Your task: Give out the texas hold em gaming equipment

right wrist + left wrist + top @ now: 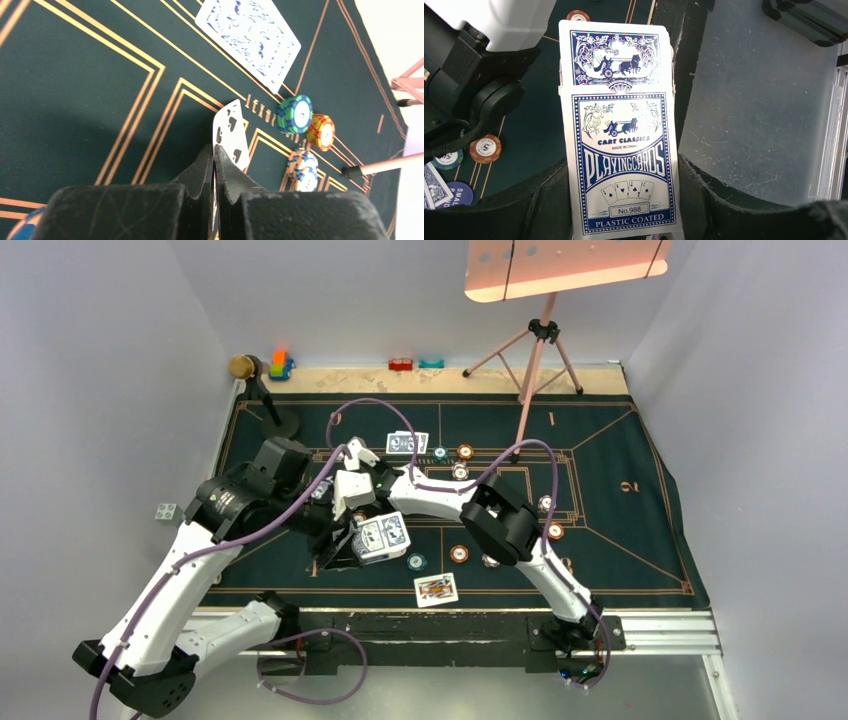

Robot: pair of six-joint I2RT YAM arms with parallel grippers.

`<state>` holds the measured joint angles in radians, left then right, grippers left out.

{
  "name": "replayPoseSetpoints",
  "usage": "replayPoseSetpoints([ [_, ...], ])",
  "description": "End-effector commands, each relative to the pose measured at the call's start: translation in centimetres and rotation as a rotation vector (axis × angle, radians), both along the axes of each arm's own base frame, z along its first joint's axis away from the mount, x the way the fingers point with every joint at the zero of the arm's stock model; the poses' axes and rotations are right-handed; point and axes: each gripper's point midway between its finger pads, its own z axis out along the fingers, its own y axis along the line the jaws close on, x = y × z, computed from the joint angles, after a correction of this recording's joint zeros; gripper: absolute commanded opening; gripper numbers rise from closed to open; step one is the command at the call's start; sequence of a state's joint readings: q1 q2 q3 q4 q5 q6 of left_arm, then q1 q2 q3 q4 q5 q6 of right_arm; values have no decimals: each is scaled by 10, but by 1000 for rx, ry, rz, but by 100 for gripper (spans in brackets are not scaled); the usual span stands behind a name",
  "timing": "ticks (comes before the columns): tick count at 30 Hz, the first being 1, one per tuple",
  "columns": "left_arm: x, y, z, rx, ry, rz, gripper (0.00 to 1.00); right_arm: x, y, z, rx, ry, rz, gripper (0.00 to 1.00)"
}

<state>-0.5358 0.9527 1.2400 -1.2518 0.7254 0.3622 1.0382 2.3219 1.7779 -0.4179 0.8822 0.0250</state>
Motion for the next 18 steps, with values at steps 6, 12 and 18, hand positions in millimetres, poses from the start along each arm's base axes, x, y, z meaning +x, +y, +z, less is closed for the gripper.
replayPoseSetpoints([
  [6,3,-4,20,-54,-63,-10,0,8,39,9,156,10,21,10],
  [12,4,-3,20,-51,-70,-7,0,0,44,-3,184,78,22,28],
  [18,4,-3,22,-54,-73,-4,0,-12,43,-13,227,137,24,34],
])
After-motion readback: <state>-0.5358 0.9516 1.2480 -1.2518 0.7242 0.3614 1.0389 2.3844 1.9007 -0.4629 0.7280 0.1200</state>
